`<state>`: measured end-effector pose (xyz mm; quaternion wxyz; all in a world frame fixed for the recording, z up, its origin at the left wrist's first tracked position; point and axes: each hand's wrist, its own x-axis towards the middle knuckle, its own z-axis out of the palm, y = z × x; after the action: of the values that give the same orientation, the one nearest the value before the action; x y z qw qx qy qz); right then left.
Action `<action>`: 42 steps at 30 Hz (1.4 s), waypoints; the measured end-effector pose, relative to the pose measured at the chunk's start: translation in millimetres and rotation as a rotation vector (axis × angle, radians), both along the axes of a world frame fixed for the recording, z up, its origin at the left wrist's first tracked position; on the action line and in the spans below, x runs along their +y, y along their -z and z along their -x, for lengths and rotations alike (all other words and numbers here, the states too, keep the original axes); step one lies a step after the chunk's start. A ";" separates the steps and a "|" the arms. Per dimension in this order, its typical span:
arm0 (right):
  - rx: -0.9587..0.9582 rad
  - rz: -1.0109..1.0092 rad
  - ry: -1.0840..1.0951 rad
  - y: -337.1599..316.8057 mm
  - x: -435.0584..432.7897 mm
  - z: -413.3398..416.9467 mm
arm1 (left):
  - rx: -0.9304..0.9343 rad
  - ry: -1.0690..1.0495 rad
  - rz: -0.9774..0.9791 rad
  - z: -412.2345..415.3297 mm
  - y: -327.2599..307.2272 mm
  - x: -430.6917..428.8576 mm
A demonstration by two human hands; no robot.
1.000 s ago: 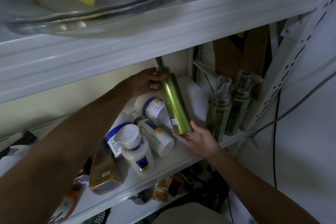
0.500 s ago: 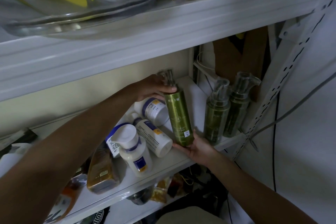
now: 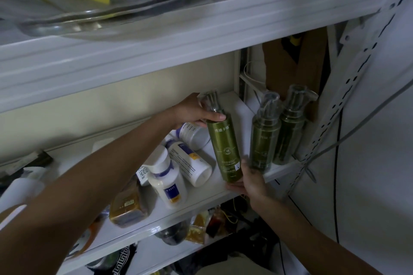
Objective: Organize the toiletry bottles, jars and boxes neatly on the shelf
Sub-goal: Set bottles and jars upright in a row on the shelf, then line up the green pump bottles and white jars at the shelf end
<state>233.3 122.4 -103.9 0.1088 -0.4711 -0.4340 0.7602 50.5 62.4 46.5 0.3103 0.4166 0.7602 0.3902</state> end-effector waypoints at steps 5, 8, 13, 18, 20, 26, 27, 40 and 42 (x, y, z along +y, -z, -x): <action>-0.009 -0.289 -0.044 9.1 -0.2 -14.5 | 0.009 -0.013 -0.023 -21.8 -5.3 1.0; -0.052 -0.475 -0.037 14.3 1.0 -20.7 | 0.016 -0.051 -0.013 -32.6 -6.9 2.3; -0.066 -0.663 -0.070 14.9 2.1 -31.2 | 0.045 -0.156 -0.015 -50.9 -5.8 7.7; -0.041 -0.693 -0.116 20.0 3.2 -33.1 | 0.197 -0.247 -0.013 -71.8 -2.5 11.3; -0.029 -0.706 -0.134 20.8 3.3 -33.5 | 0.223 -0.269 -0.034 -79.7 0.1 10.5; 0.034 -0.736 -0.117 26.6 1.9 -34.2 | 0.320 -0.318 -0.027 -92.9 2.1 7.3; 0.040 -0.739 -0.123 27.6 2.4 -34.3 | 0.318 -0.323 -0.025 -93.0 2.4 6.9; 0.080 -0.734 -0.138 31.7 14.7 -39.7 | 0.263 -0.345 -0.034 -100.4 0.6 3.1; 0.089 -0.735 -0.147 31.4 15.0 -41.4 | 0.187 -0.373 -0.075 -104.1 5.9 0.7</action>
<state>274.7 137.4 -135.4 0.2346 -0.3345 -0.7054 0.5792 154.6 63.1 40.7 0.1450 0.3141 0.8346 0.4286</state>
